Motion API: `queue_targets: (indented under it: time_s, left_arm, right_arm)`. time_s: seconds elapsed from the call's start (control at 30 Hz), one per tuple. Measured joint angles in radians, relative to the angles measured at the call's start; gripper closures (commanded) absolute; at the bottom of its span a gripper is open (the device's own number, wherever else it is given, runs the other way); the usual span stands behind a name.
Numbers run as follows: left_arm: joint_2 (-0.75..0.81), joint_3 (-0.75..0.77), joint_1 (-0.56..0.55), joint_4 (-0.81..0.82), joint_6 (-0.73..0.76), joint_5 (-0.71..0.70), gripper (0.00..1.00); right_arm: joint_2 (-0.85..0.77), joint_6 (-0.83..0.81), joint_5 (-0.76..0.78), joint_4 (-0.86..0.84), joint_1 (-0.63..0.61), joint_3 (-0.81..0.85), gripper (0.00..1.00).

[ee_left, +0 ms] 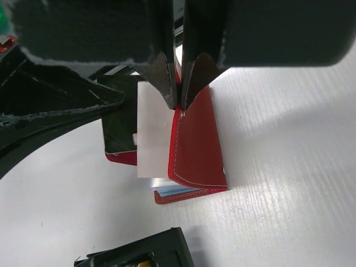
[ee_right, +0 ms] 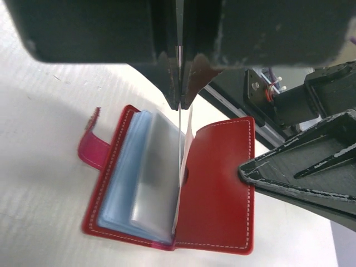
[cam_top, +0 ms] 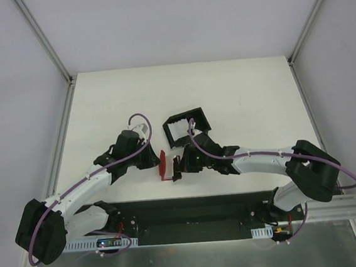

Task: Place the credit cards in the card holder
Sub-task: Turn over the card slot in the card holder.

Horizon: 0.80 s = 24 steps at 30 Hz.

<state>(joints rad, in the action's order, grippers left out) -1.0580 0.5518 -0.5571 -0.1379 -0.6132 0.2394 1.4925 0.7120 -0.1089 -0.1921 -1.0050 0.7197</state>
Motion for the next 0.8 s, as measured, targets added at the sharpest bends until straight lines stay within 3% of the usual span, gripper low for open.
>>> queue_targets:
  time_s: [0.3,0.8]
  left_arm:
    - [0.012,-0.034,0.0,-0.018,0.0,-0.061,1.0]
    - [0.055,-0.103,0.0,-0.151,-0.003,-0.146,1.0]
  right_arm:
    - [-0.122,-0.025,0.107,0.069,0.006,-0.003,1.0]
    - [-0.134,-0.026,0.148,0.116,0.025,-0.031,1.0]
